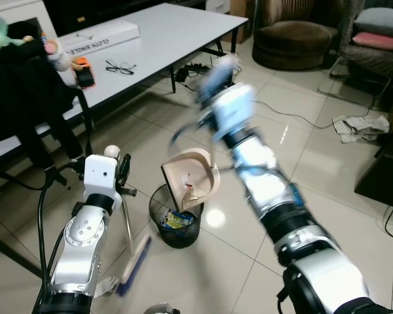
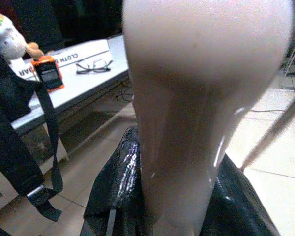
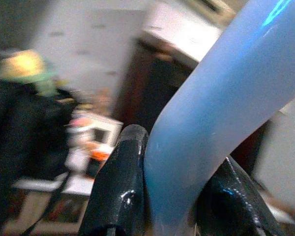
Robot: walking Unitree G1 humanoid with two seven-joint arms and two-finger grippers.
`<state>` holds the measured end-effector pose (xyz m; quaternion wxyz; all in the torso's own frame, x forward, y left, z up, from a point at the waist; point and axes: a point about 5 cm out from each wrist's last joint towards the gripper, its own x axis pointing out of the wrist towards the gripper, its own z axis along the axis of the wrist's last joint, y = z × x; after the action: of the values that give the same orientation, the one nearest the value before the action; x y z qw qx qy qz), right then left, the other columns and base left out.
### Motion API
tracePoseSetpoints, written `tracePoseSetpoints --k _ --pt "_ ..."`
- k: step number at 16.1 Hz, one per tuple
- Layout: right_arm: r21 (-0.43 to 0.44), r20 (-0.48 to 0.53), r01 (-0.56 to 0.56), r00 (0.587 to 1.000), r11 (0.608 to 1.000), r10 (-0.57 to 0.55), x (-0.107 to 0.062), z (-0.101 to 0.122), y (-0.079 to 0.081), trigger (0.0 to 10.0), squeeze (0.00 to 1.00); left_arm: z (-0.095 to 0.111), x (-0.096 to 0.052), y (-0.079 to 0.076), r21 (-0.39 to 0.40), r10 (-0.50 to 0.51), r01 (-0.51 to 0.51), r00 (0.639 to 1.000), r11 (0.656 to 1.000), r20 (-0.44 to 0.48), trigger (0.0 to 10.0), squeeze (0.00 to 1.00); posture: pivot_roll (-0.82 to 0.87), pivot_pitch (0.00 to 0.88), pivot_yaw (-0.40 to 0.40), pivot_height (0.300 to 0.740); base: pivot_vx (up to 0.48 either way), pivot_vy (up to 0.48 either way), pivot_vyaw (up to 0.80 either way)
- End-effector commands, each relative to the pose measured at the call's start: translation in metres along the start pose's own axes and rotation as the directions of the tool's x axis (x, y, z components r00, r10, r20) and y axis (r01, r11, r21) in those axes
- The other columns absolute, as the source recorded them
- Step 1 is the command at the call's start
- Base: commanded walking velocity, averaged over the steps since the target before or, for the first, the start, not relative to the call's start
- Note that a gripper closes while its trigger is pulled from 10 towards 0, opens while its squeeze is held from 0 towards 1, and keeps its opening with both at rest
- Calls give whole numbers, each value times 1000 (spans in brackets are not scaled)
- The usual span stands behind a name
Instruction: Sweep floor
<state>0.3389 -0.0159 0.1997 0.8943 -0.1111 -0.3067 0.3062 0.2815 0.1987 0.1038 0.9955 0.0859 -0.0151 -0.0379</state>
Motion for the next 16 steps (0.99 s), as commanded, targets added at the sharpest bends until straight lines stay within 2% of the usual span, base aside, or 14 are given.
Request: tracePoseSetpoints --k 1,3,6,9,11,13,14,15,16 --pt "-92 120 -117 985 989 127 9 17 15 10000 0 11 2 0 22 -9 8 999 1000 54 10000 0 89 2 51 740 0 0 0" --pt "-112 148 -174 971 978 189 5 17 28 10000 0 11 3 0 23 -13 11 998 1000 54 10000 0 89 0 52 740 0 0 0" --pt "-92 172 -248 950 964 261 -2 16 47 10000 0 11 4 -1 26 -18 17 998 1000 53 10000 0 90 0 52 740 0 0 0" --pt "-164 151 -304 932 939 328 -4 13 52 10000 0 10 5 -1 26 -26 25 998 999 49 10000 0 83 0 57 740 0 0 0" --pt "-246 84 -255 956 935 282 1 8 33 10000 0 10 7 -1 22 -32 31 999 999 44 10000 0 75 0 61 740 0 0 0" --pt "-276 82 -217 965 936 248 4 10 20 10000 0 9 8 -2 21 -35 34 998 999 43 10000 0 68 0 65 740 0 0 0" --pt "-294 110 -155 975 943 195 9 18 5 10000 0 9 8 -4 20 -39 38 998 999 42 10000 0 66 0 66 740 0 0 0" --pt "-252 152 -61 983 966 102 14 27 -8 10000 0 9 8 -4 22 -40 39 998 999 41 10000 0 64 0 65 740 0 0 0" --pt "-154 187 54 982 987 -25 20 37 -24 10000 0 10 8 -4 30 -39 38 998 999 40 10000 0 65 0 64 740 0 0 0"
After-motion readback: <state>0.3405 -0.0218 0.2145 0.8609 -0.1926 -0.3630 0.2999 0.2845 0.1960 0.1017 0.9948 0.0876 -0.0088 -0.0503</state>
